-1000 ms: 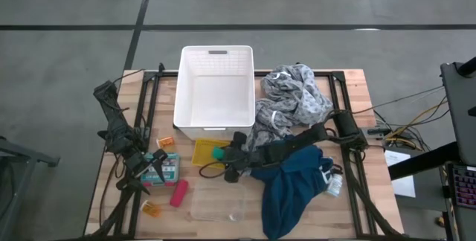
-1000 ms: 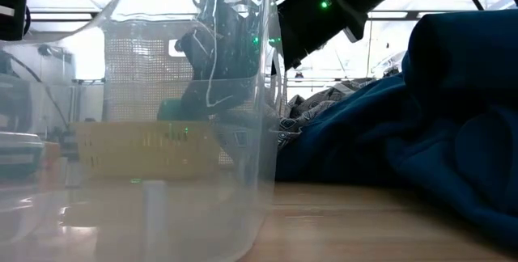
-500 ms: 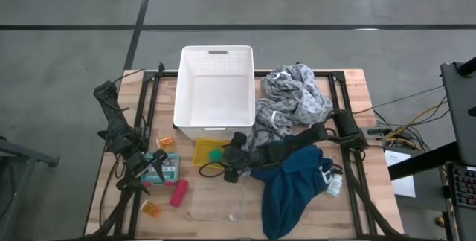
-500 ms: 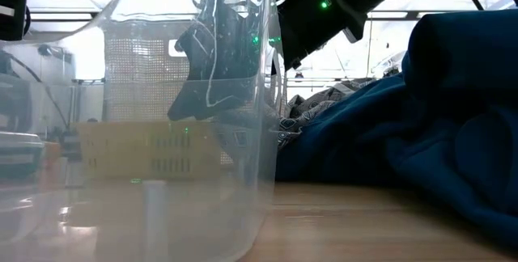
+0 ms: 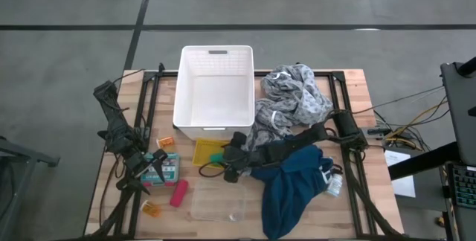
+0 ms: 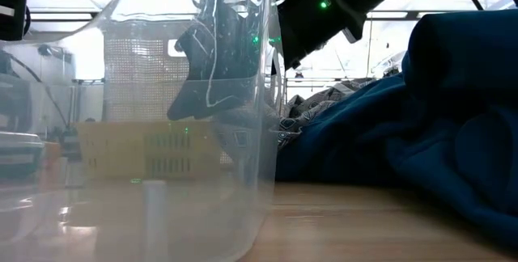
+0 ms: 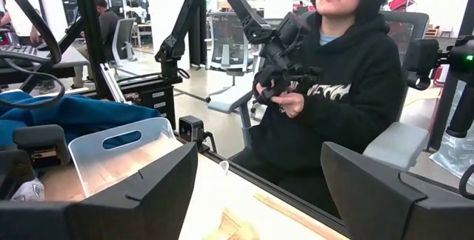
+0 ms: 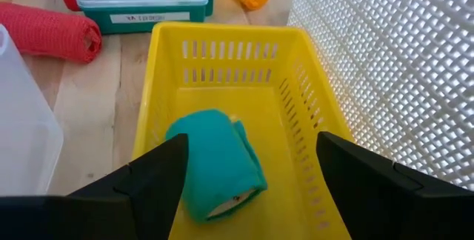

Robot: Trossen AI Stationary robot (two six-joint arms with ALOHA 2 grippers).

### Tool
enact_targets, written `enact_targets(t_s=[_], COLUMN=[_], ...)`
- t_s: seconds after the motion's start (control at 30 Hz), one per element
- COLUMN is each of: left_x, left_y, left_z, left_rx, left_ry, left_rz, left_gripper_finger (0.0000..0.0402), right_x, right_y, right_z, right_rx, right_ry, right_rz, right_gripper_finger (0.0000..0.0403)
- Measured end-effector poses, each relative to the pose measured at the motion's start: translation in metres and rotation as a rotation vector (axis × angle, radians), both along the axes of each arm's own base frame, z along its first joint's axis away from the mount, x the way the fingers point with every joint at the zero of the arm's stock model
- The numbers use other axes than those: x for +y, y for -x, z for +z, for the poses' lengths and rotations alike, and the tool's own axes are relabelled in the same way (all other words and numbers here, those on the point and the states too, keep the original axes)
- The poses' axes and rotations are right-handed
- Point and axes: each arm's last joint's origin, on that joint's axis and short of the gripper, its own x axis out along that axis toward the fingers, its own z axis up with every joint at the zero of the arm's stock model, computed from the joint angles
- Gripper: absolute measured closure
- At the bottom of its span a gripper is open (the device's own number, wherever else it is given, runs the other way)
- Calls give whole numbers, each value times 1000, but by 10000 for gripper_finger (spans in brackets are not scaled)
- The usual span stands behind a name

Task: Pick & Place Medicine items
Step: Put the black bandage into the yellow bin

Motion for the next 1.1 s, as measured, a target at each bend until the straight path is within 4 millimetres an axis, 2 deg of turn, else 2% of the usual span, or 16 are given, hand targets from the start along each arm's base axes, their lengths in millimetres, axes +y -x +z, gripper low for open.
enact_targets(t_s=[0.23, 0.5, 0.77, 1.0, 1.1], left_x=[0, 0, 0, 0, 0], left_y=[0, 0, 0, 0, 0], left_z=[0, 0, 0, 0, 0], left_rx=[0, 0, 0, 0, 0], left_ry=[0, 0, 0, 0, 0], left_rz=[0, 0, 0, 0, 0], left_gripper_finger=[110, 110, 110, 110, 110], right_x=[2, 7, 11, 7, 9], right_y=[0, 12, 33, 56, 70], right_z=[15, 41, 77, 100, 103], right_rx=[-33, -15, -30, 2, 11], right_ry=[17, 65, 123, 148, 150], right_rz=[10, 4, -67, -83, -67], right_gripper_finger=[113, 118, 133, 140, 140])
